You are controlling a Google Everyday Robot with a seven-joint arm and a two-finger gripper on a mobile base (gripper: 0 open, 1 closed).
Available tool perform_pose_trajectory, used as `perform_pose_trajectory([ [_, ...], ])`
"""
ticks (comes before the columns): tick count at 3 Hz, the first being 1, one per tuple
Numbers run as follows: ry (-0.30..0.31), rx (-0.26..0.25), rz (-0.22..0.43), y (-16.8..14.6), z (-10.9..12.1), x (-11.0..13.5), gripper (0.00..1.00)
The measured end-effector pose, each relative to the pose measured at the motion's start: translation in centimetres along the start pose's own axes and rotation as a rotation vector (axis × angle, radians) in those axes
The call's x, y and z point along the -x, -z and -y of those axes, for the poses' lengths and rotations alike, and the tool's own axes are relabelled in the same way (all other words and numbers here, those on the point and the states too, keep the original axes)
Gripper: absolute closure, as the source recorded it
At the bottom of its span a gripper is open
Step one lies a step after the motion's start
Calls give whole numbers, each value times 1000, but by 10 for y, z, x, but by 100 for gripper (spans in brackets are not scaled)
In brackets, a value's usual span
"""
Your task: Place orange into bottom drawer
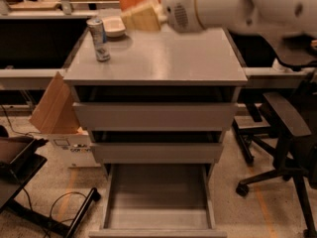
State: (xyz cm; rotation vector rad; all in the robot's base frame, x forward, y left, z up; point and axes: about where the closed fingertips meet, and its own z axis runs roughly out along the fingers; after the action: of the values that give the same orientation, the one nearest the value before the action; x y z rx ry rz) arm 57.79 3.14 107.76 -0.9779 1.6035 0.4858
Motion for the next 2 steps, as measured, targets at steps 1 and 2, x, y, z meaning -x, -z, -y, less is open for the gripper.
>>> perform_pose_trajectory([
  [1, -172, 66, -71, 18, -55, -63, 100],
  [2, -335, 18, -178, 49, -70, -162, 100],
])
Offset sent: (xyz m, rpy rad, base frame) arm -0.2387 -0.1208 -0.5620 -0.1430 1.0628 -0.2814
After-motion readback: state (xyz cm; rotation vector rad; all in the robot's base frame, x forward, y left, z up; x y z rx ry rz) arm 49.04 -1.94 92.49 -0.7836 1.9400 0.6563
